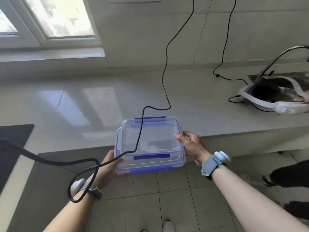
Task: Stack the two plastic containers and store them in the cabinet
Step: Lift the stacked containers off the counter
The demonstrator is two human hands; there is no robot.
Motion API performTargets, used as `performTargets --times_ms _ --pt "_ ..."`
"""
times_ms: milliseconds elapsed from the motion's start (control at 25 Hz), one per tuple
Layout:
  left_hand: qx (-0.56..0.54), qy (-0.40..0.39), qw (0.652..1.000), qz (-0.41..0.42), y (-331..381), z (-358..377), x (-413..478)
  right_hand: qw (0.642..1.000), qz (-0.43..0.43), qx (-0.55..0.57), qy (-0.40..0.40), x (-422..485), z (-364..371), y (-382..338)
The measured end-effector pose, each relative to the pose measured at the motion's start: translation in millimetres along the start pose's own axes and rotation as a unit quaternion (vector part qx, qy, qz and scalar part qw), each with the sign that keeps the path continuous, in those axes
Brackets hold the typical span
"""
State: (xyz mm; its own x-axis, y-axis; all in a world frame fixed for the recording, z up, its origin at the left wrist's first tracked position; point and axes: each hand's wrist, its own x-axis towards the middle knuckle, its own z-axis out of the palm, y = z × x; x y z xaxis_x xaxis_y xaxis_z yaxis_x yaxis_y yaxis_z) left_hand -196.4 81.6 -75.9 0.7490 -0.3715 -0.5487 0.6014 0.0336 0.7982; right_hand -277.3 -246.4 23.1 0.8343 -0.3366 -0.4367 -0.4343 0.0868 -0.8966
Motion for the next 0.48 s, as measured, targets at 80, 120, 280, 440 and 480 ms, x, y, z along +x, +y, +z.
performTargets --times_ms 80,120,280,440,480 --pt "0.016 0.007 1.0 -0.005 -15.8 -4.5 -16.3 1.0 0.009 0.009 -0.007 -17.8 0.3 15.5" --pt "0.023 0.004 1.0 -0.007 -23.0 -6.3 -23.3 1.0 0.014 0.008 -0.011 -25.6 0.6 23.3" --pt "0.032 0.01 0.999 -0.013 -51.0 -14.9 -51.4 0.999 0.046 0.003 0.006 -47.5 3.6 63.1" --pt "0.02 0.013 0.999 -0.022 -82.7 -27.3 -66.7 0.995 0.059 -0.015 0.076 -40.0 5.1 99.3" --pt "0.019 0.017 0.999 -0.02 -92.2 -31.5 -68.2 0.995 0.051 -0.032 0.082 -32.6 5.1 109.8"
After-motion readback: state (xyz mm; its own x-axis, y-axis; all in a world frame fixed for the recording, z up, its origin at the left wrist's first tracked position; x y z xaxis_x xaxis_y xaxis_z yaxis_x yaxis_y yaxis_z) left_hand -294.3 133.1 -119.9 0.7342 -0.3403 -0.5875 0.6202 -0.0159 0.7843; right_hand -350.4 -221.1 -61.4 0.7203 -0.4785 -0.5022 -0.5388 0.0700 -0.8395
